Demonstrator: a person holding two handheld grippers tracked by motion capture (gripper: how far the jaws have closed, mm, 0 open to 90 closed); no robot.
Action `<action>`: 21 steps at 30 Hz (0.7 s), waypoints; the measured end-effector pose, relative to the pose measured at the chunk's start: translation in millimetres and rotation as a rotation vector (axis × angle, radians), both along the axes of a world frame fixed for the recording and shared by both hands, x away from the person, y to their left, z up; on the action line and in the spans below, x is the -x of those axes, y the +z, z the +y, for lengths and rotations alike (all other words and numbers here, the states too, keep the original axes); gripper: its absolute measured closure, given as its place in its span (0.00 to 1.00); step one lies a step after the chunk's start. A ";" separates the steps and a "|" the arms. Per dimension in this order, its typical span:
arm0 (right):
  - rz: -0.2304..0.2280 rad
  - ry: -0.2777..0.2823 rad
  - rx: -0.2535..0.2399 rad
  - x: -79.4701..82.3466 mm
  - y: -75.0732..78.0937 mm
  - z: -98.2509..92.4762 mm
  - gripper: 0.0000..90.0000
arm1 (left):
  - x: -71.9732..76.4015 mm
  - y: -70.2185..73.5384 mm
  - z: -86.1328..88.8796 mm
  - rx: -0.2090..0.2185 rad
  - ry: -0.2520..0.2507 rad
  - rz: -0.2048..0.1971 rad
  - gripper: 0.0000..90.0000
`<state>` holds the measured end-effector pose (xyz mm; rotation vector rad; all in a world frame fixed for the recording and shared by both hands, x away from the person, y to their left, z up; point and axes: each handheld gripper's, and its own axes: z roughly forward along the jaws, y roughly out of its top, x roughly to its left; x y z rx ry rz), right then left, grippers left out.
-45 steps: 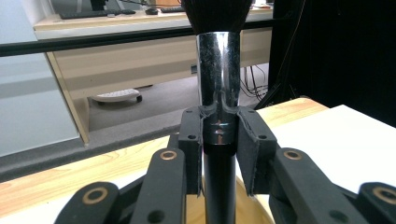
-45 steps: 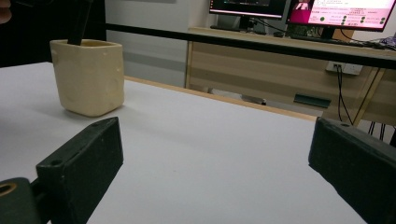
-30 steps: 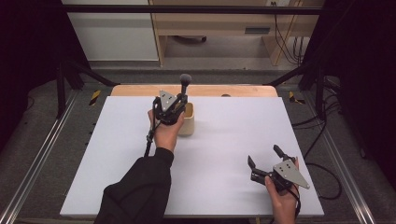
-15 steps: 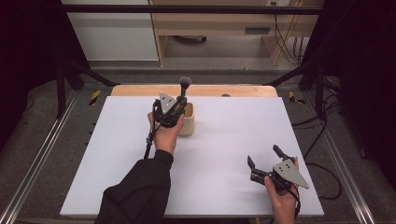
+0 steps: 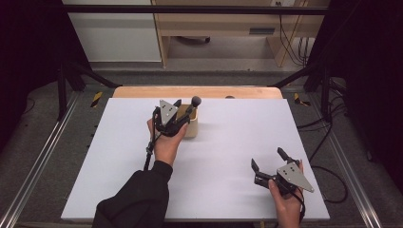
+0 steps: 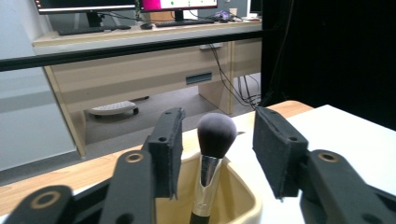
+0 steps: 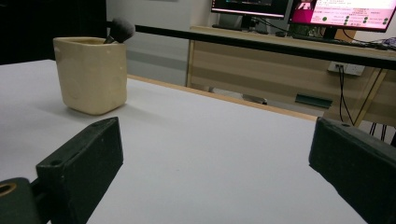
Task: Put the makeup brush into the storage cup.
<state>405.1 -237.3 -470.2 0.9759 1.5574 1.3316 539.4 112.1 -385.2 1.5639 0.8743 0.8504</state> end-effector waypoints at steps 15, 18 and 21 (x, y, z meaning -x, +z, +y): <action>-0.001 -0.004 0.007 0.3 0.1 0.5 0.03 | 16.5 -1.7 5.0 -0.011 -0.098 0.032 0.34; 0.001 -0.003 0.009 0.2 0.0 0.4 0.03 | 18.8 -2.3 3.8 -0.036 -0.105 0.027 0.32; -0.001 -0.003 0.006 0.2 0.0 0.5 0.03 | 20.7 -3.3 1.3 -0.049 -0.120 0.030 0.28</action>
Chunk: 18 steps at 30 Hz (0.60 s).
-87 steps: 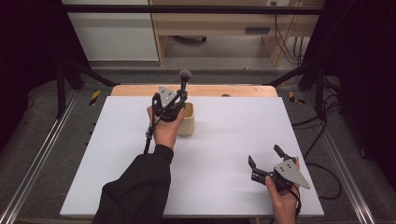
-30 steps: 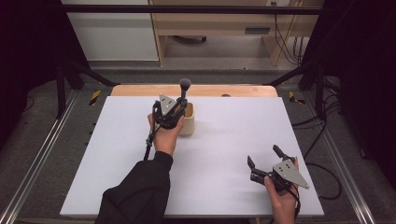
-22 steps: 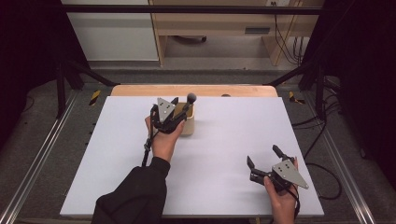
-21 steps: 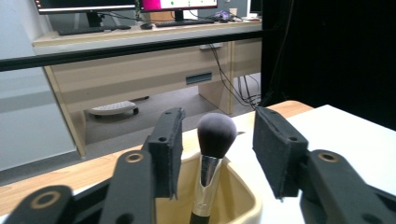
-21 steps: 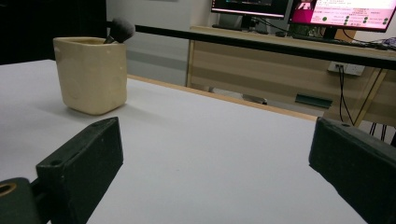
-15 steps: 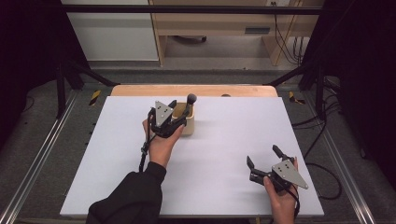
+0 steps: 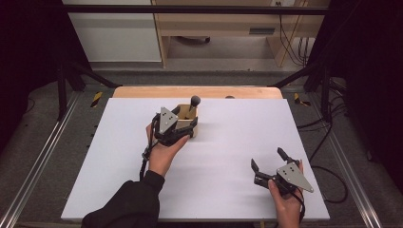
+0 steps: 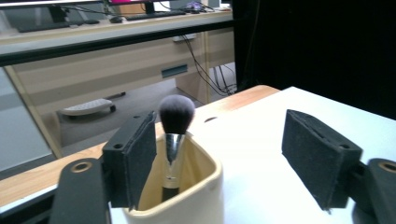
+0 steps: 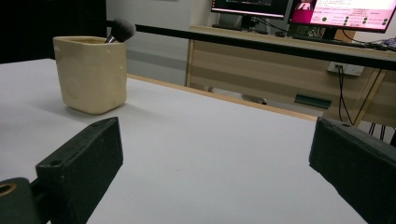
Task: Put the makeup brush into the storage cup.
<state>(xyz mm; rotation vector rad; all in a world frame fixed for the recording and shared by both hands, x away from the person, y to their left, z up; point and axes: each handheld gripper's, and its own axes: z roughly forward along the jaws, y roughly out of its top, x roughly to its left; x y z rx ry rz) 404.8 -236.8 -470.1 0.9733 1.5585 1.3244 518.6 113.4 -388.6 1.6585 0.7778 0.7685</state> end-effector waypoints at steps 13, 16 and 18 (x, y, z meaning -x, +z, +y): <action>0.000 0.004 -0.003 -0.4 -0.2 -0.2 0.03 | 10.9 -2.2 -11.8 -0.030 -0.061 0.012 0.09; 0.000 0.003 -0.005 -0.2 -0.1 -0.4 0.03 | 14.9 -2.0 -12.7 -0.029 -0.075 0.007 0.08; 0.000 0.003 -0.005 -0.1 0.0 -0.4 0.03 | 17.1 -1.7 -12.8 -0.023 -0.084 0.006 0.07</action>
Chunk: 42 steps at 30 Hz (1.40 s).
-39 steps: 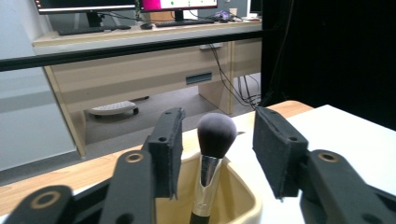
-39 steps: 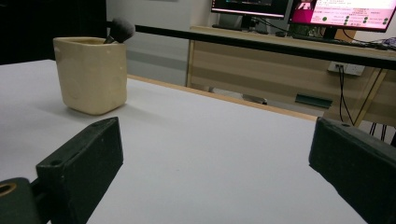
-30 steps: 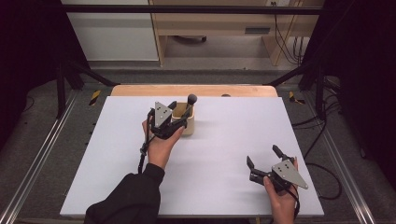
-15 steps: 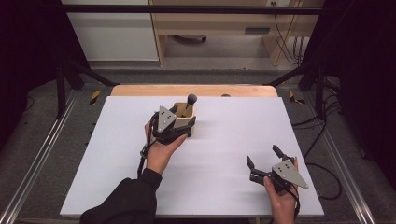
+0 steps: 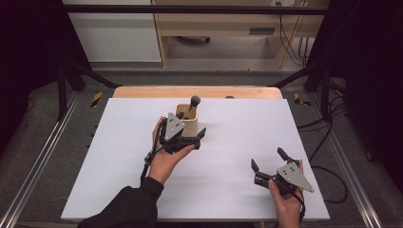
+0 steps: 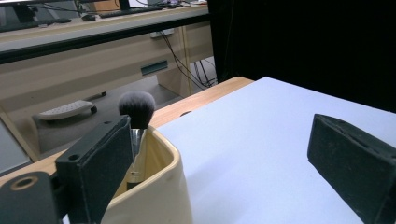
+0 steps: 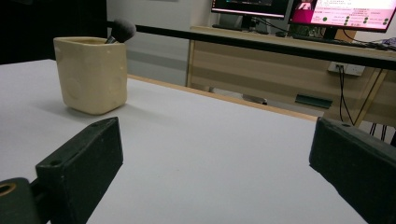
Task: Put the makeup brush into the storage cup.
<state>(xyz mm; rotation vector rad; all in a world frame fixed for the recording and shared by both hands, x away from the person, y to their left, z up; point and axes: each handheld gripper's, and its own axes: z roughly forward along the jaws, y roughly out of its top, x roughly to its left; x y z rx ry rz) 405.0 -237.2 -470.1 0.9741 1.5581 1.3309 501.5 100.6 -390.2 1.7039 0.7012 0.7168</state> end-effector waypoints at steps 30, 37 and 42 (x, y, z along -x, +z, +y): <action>0.002 0.001 0.006 0.0 0.0 0.6 0.03 | 28.7 -11.9 7.4 0.005 -0.102 -0.002 0.05; 0.000 0.001 0.005 0.1 0.0 1.0 0.03 | 35.2 -17.3 10.4 0.010 -0.118 0.005 0.05; 0.000 0.002 0.007 0.0 -0.1 1.2 0.03 | 39.6 -19.7 12.8 0.015 -0.122 0.008 0.05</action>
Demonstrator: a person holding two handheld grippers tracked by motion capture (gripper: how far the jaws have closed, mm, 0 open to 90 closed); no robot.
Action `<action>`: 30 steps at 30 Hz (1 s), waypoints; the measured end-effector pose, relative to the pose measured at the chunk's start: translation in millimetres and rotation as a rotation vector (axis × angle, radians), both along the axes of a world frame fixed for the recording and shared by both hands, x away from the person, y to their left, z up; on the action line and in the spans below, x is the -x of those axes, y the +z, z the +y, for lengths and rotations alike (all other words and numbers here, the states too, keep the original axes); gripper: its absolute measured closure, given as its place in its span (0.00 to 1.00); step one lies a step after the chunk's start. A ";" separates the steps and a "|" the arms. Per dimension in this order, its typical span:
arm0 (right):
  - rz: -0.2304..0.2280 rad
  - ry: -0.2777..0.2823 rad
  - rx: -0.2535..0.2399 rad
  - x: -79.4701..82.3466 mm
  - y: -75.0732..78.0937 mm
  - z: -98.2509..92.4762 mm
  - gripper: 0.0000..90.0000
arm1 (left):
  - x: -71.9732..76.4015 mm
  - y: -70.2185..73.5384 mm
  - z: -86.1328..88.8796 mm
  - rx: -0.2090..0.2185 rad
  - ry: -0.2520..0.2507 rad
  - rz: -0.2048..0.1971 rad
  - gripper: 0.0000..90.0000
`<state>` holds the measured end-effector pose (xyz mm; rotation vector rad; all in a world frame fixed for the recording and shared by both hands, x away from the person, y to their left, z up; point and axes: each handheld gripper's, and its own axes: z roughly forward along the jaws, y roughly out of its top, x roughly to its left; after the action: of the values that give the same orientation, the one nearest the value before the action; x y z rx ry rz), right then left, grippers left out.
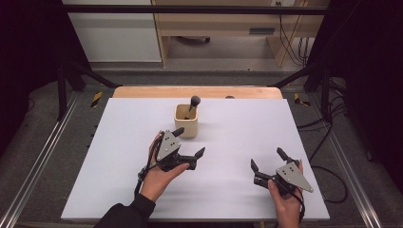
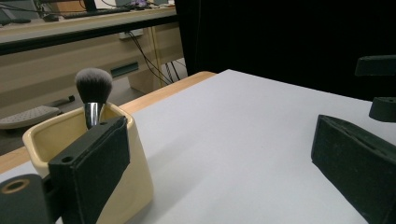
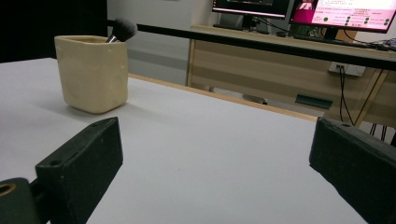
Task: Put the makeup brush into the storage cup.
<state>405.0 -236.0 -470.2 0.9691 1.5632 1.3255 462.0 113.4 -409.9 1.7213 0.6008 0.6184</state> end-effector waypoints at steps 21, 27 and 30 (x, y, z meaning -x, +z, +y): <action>-0.001 -0.003 0.010 0.9 0.1 1.0 0.03 | 15.8 -7.1 9.0 -0.015 -0.035 0.000 0.04; 0.000 -0.004 0.008 1.1 0.1 1.0 0.03 | 18.0 -11.1 11.8 -0.018 -0.042 0.006 0.04; -0.001 -0.004 0.008 1.1 0.1 1.1 0.03 | 19.3 -12.8 13.6 -0.016 -0.044 0.010 0.04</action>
<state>403.9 -234.9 -470.1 0.9658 1.5636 1.3165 442.7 127.0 -422.7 1.7491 0.5645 0.5859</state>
